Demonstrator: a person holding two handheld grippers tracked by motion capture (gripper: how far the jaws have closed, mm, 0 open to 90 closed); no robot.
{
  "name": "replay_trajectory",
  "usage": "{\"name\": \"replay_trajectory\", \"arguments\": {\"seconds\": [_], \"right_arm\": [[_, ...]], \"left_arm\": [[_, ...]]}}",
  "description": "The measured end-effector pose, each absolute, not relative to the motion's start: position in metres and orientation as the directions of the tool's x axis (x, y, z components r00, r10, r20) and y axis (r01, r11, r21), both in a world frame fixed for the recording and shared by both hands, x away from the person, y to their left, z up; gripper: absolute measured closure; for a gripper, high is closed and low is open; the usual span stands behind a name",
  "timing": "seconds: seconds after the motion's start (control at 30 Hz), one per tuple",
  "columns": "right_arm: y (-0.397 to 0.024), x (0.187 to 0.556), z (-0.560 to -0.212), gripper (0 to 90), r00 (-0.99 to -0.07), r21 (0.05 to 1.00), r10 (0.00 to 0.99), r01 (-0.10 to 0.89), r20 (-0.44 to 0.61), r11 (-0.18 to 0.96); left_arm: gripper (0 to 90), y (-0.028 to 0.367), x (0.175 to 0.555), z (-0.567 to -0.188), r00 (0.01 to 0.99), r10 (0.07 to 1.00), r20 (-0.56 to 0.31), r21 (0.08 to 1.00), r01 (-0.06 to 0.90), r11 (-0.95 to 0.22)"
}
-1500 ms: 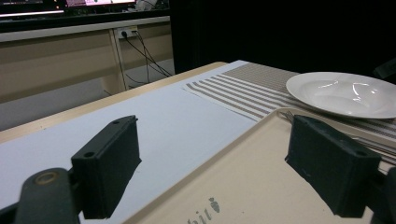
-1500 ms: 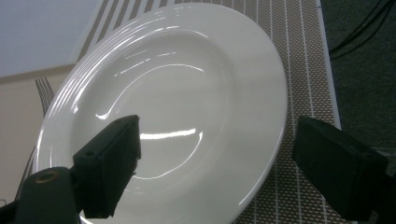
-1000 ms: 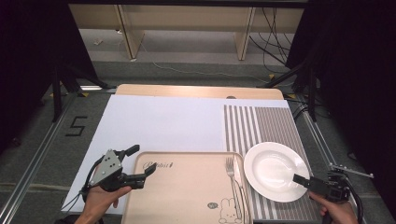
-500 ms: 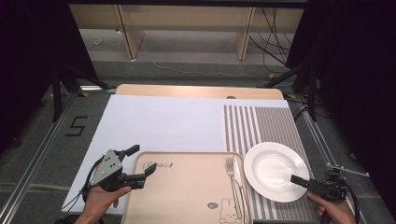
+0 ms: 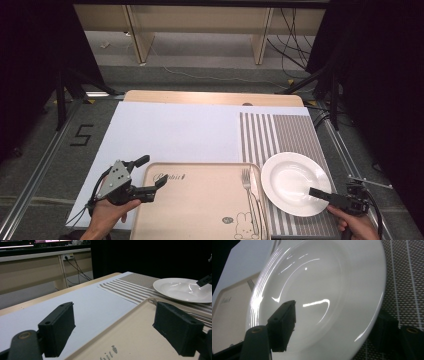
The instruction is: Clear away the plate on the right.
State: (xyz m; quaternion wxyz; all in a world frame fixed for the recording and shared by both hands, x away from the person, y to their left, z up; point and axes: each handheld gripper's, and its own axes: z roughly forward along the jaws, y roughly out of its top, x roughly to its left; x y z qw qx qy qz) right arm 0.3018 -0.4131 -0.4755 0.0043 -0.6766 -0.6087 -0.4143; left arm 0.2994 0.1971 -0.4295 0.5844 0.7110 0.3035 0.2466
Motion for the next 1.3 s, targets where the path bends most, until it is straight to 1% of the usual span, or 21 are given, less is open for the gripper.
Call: {"name": "replay_trajectory", "arguments": {"seconds": [0.07, 0.13, 0.23, 0.27, 0.37, 0.43, 0.47, 0.5, 0.57, 0.67, 0.7, 0.77, 0.87, 0.93, 1.03, 1.07, 1.17, 1.2, 1.3], "right_arm": [[-0.4137, 0.301, -0.4743, 34.3, -0.076, 0.478, 0.804, 0.836, 0.589, -0.271], [-0.4156, 0.3013, -0.4754, 35.1, -0.089, 0.488, 0.802, 0.831, 0.59, -0.267], [-0.4144, 0.3015, -0.4757, 35.2, -0.078, 0.475, 0.795, 0.835, 0.602, -0.278], [-0.4131, 0.3016, -0.475, 35.1, -0.063, 0.458, 0.791, 0.842, 0.608, -0.285], [-0.4144, 0.3023, -0.4758, 35.4, -0.072, 0.465, 0.794, 0.841, 0.603, -0.277], [-0.4152, 0.3025, -0.4768, 37.5, -0.063, 0.455, 0.775, 0.838, 0.629, -0.301], [-0.4152, 0.3025, -0.4768, 37.5, -0.063, 0.455, 0.775, 0.838, 0.629, -0.301], [-0.4161, 0.3036, -0.479, 38.0, -0.08, 0.48, 0.789, 0.829, 0.609, -0.287], [-0.416, 0.3031, -0.4772, 38.9, -0.058, 0.455, 0.784, 0.84, 0.618, -0.296], [-0.4172, 0.3037, -0.4783, 40.3, -0.061, 0.463, 0.789, 0.836, 0.612, -0.294], [-0.4177, 0.3043, -0.4796, 41.4, -0.063, 0.467, 0.788, 0.833, 0.612, -0.296], [-0.4178, 0.3038, -0.4792, 44.4, -0.03, 0.436, 0.771, 0.838, 0.636, -0.327], [-0.4186, 0.3049, -0.4804, 47.5, -0.023, 0.442, 0.776, 0.832, 0.63, -0.335], [-0.4202, 0.3036, -0.4792, 50.8, -0.005, 0.408, 0.75, 0.841, 0.662, -0.354], [-0.4204, 0.3046, -0.4809, 52.5, -0.001, 0.42, 0.751, 0.829, 0.661, -0.368], [-0.4199, 0.3051, -0.4808, 53.4, 0.016, 0.413, 0.755, 0.829, 0.655, -0.376], [-0.4205, 0.305, -0.4815, 55.2, 0.011, 0.418, 0.757, 0.829, 0.653, -0.372], [-0.4212, 0.3048, -0.4802, 57.6, 0.035, 0.389, 0.748, 0.838, 0.662, -0.383], [-0.4214, 0.3051, -0.4804, 59.7, 0.037, 0.393, 0.754, 0.836, 0.656, -0.383]], "left_arm": [[16.2, 0.1971, 0.2994, -0.4295, 0.694, 0.719, -0.004, 0.981, 0.143, -0.133], [16.2, 0.197, 0.2994, -0.4295, 0.695, 0.719, -0.003, 0.981, 0.143, -0.134], [16.2, 0.1969, 0.2994, -0.4295, 0.695, 0.719, -0.003, 0.981, 0.143, -0.135], [16.2, 0.1969, 0.2995, -0.4295, 0.696, 0.718, -0.002, 0.98, 0.143, -0.136], [16.2, 0.1969, 0.2996, -0.4295, 0.696, 0.718, -0.003, 0.98, 0.143, -0.135], [16.2, 0.1969, 0.2996, -0.4295, 0.696, 0.718, -0.002, 0.98, 0.143, -0.135], [16.2, 0.1969, 0.2996, -0.4295, 0.696, 0.718, -0.002, 0.98, 0.143, -0.135], [16.2, 0.1969, 0.2996, -0.4295, 0.696, 0.718, -0.002, 0.98, 0.143, -0.135], [16.2, 0.1968, 0.2997, -0.4295, 0.696, 0.718, -0.003, 0.98, 0.144, -0.135], [16.2, 0.1965, 0.2997, -0.4295, 0.697, 0.717, -0.003, 0.98, 0.143, -0.135], [16.2, 0.1965, 0.2998, -0.4295, 0.697, 0.717, -0.003, 0.98, 0.143, -0.135], [16.2, 0.1964, 0.2999, -0.4295, 0.697, 0.717, -0.003, 0.98, 0.144, -0.135], [16.2, 0.196, 0.3004, -0.4298, 0.7, 0.715, -0.005, 0.981, 0.142, -0.132], [16.2, 0.1956, 0.3006, -0.43, 0.701, 0.713, -0.006, 0.982, 0.14, -0.129], [16.2, 0.1955, 0.3005, -0.4299, 0.7, 0.714, -0.005, 0.981, 0.142, -0.132], [16.2, 0.1956, 0.3004, -0.4298, 0.699, 0.715, -0.003, 0.98, 0.145, -0.137], [16.2, 0.1955, 0.3003, -0.4298, 0.699, 0.715, -0.004, 0.98, 0.145, -0.136], [16.2, 0.1955, 0.3003, -0.4298, 0.7, 0.715, -0.003, 0.98, 0.144, -0.137], [16.2, 0.1955, 0.3003, -0.4297, 0.699, 0.715, -0.004, 0.98, 0.144, -0.136]]}}
